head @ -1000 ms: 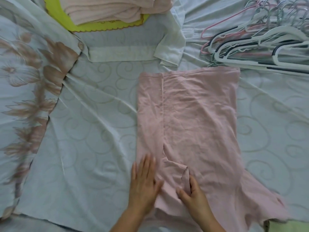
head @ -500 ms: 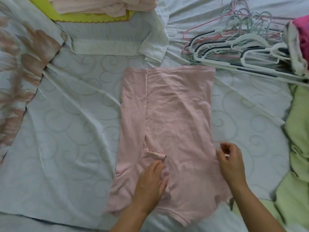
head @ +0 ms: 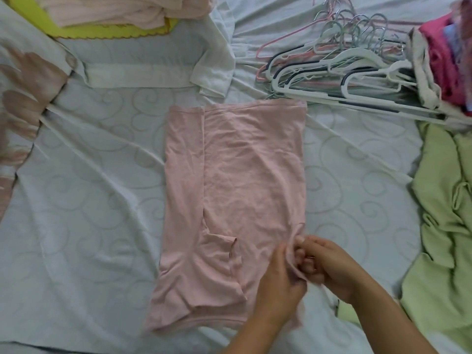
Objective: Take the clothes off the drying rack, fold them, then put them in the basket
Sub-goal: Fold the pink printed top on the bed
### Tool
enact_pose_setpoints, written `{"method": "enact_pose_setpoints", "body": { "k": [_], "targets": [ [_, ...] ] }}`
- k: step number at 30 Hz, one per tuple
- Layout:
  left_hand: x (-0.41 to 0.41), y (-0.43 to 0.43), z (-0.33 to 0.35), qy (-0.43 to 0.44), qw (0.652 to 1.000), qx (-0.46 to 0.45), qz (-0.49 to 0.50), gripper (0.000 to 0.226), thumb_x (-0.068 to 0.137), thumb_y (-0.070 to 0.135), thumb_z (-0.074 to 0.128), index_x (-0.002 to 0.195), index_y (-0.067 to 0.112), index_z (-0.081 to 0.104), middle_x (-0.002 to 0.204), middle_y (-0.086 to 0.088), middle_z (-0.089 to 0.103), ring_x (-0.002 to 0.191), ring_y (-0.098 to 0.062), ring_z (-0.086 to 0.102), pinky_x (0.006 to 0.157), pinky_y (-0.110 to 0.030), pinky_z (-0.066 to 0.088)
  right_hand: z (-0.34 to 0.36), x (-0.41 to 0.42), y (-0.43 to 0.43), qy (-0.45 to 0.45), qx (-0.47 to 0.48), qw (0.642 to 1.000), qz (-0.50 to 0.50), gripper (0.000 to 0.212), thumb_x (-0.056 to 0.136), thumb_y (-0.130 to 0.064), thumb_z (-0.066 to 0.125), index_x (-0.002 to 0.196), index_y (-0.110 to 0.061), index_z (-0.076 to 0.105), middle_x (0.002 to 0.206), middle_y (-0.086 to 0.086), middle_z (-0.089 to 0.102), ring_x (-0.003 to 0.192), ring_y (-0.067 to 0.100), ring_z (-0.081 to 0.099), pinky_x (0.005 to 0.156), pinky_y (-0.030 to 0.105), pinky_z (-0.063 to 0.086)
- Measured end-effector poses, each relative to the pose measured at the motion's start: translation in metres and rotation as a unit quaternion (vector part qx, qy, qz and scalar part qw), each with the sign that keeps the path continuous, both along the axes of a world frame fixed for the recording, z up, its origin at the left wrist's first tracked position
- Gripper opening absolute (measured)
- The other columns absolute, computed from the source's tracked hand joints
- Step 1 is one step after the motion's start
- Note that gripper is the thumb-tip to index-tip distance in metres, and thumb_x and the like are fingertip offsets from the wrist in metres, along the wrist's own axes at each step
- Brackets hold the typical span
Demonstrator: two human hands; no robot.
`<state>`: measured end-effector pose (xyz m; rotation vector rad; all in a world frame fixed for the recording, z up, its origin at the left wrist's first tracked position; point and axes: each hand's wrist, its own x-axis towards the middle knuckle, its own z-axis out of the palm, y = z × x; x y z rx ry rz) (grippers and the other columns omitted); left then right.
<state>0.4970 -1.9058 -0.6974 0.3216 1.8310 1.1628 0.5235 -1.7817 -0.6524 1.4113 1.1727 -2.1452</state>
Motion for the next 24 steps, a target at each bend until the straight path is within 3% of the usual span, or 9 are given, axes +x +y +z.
{"method": "enact_pose_setpoints", "body": {
  "k": [3, 7, 10, 12, 15, 18, 20, 22, 24],
  "targets": [
    [-0.013, -0.037, -0.009, -0.171, 0.957, 0.047, 0.229, 0.042, 0.062, 0.013, 0.070, 0.103, 0.013, 0.059, 0.093, -0.001, 0.072, 0.083, -0.016, 0.064, 0.070, -0.023, 0.052, 0.002, -0.018, -0.003, 0.037, 0.044, 0.996, 0.061, 0.022, 0.096, -0.012, 0.046, 0.086, -0.004, 0.064, 0.054, 0.001, 0.054, 0.040, 0.006, 0.037, 0.040, 0.015, 0.025],
    [-0.047, -0.096, -0.012, -0.274, 0.887, 0.065, 0.366, 0.067, 0.056, 0.039, 0.082, 0.112, 0.008, 0.061, 0.111, -0.014, 0.068, 0.085, -0.016, 0.065, 0.065, -0.023, 0.053, -0.027, -0.058, 0.032, -0.018, 0.217, 0.976, 0.004, 0.014, 0.096, -0.013, 0.048, 0.092, -0.004, 0.058, 0.071, 0.005, 0.059, 0.053, 0.010, 0.049, 0.051, 0.019, 0.038],
    [-0.064, -0.102, -0.008, -0.137, 0.945, 0.019, 0.297, 0.089, 0.037, 0.068, 0.079, 0.109, 0.023, 0.053, 0.104, -0.005, 0.066, 0.085, -0.008, 0.063, 0.066, -0.015, 0.050, -0.058, -0.096, 0.066, -0.028, 0.330, 0.943, -0.009, 0.021, 0.095, -0.020, 0.051, 0.100, -0.001, 0.059, 0.079, 0.006, 0.058, 0.071, 0.018, 0.055, 0.070, 0.031, 0.047],
    [-0.065, -0.091, -0.015, 0.058, 0.980, -0.061, 0.180, 0.096, 0.030, 0.068, 0.077, 0.112, 0.028, 0.047, 0.107, 0.005, 0.057, 0.097, -0.014, 0.058, 0.081, -0.023, 0.050, -0.071, -0.127, 0.086, -0.029, 0.370, 0.928, -0.016, 0.034, 0.092, -0.028, 0.055, 0.104, 0.002, 0.061, 0.087, 0.010, 0.063, 0.079, 0.022, 0.058, 0.081, 0.038, 0.049],
    [-0.064, -0.069, -0.033, 0.349, 0.916, -0.194, -0.042, 0.094, 0.035, 0.055, 0.079, 0.117, 0.023, 0.048, 0.107, 0.001, 0.055, 0.096, -0.022, 0.055, 0.076, -0.032, 0.052, -0.084, -0.171, 0.111, -0.041, 0.421, 0.906, -0.026, 0.049, 0.083, -0.043, 0.063, 0.110, -0.003, 0.058, 0.111, 0.014, 0.062, 0.098, 0.027, 0.061, 0.081, 0.036, 0.050],
    [-0.065, -0.064, -0.041, 0.389, 0.892, -0.222, -0.053, 0.069, 0.045, 0.027, 0.085, 0.103, 0.025, 0.048, 0.095, 0.000, 0.057, 0.080, -0.020, 0.061, 0.060, -0.026, 0.052, -0.089, -0.199, 0.123, -0.085, 0.466, 0.880, 0.026, 0.044, 0.079, -0.044, 0.065, 0.105, -0.013, 0.048, 0.109, 0.012, 0.056, 0.105, 0.028, 0.058, 0.082, 0.036, 0.047],
    [-0.070, -0.071, -0.039, 0.316, 0.933, -0.170, 0.027, 0.038, 0.063, 0.017, 0.073, 0.092, 0.026, 0.051, 0.093, 0.004, 0.060, 0.085, -0.016, 0.059, 0.068, -0.024, 0.049, -0.085, -0.205, 0.126, -0.123, 0.507, 0.850, 0.073, 0.020, 0.088, -0.031, 0.055, 0.097, -0.013, 0.055, 0.094, 0.011, 0.056, 0.101, 0.029, 0.059, 0.073, 0.030, 0.040],
    [-0.078, -0.082, -0.033, 0.110, 0.974, -0.089, 0.175, 0.014, 0.072, 0.013, 0.059, 0.080, 0.024, 0.055, 0.083, 0.010, 0.065, 0.081, -0.010, 0.059, 0.071, -0.021, 0.046, -0.079, -0.206, 0.128, -0.121, 0.525, 0.841, 0.052, 0.024, 0.092, -0.027, 0.047, 0.097, -0.011, 0.064, 0.091, 0.011, 0.058, 0.098, 0.030, 0.060, 0.072, 0.030, 0.040],
    [-0.087, -0.095, -0.026, -0.110, 0.939, -0.010, 0.325, 0.014, 0.081, 0.001, 0.058, 0.081, 0.014, 0.060, 0.077, 0.007, 0.070, 0.079, -0.014, 0.061, 0.070, -0.022, 0.048, -0.065, -0.208, 0.122, -0.074, 0.508, 0.858, -0.002, 0.022, 0.088, -0.024, 0.047, 0.089, -0.017, 0.068, 0.080, 0.003, 0.058, 0.081, 0.026, 0.058, 0.067, 0.032, 0.043]
  ]
}}
